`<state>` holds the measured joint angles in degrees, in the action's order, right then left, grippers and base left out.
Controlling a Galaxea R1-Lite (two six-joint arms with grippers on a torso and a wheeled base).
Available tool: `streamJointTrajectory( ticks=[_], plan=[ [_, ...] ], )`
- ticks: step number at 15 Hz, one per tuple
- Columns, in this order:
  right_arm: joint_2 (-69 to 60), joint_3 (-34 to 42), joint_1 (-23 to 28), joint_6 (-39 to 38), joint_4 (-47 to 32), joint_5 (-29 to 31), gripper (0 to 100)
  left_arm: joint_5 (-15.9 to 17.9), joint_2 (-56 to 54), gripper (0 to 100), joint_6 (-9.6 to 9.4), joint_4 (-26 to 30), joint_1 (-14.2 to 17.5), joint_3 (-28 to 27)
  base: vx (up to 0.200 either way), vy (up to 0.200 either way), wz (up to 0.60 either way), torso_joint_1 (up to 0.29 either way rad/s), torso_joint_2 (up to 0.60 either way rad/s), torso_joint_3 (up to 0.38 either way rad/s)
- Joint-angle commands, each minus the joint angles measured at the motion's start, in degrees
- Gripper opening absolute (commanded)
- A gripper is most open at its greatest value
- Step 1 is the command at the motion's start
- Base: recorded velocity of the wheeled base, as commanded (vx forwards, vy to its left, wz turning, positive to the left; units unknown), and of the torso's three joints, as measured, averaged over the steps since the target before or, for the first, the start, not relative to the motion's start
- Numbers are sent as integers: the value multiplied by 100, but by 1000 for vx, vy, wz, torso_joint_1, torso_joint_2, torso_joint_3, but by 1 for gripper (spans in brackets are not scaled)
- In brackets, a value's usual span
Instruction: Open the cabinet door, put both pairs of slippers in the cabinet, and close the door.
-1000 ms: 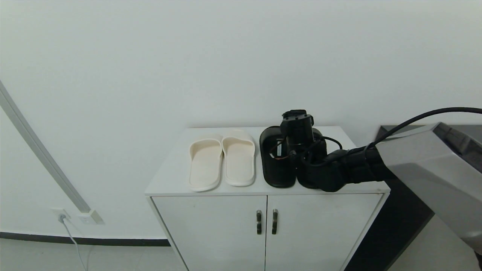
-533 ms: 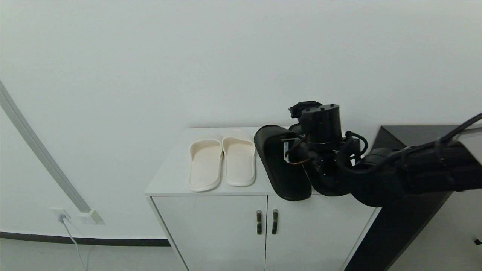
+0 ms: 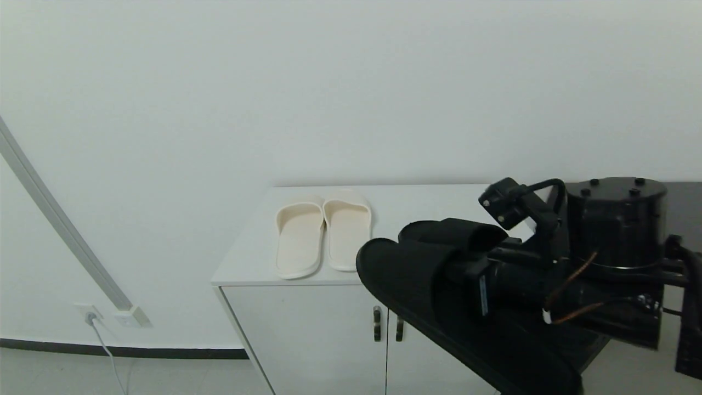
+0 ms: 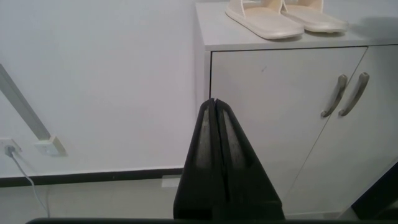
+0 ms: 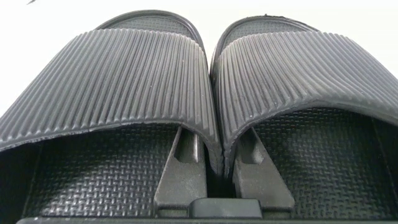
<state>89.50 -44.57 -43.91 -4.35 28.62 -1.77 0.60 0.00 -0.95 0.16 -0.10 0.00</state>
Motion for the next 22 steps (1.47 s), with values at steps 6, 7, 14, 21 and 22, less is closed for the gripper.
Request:
streamJointTrajectory(
  ticks=[6,7,14,21,22],
  plan=[
    [-741,818,-12,215,29,-649,0,2,9,0,-2,2,1,0,0,0,0,0,0,0],
    [-750,818,-12,215,29,-649,0,11,9,0,-2,2,1,0,0,0,0,0,0,0],
    [-741,915,-12,233,29,-641,0,11,9,0,-2,2,1,0,-171,0,0,3,1,1],
    [-724,1029,-12,391,38,-658,0,11,9,0,-2,2,1,0,0,0,0,0,0,0],
    [-733,1029,-12,382,38,-658,0,11,9,0,-2,2,1,0,0,0,0,0,0,0]
  ],
)
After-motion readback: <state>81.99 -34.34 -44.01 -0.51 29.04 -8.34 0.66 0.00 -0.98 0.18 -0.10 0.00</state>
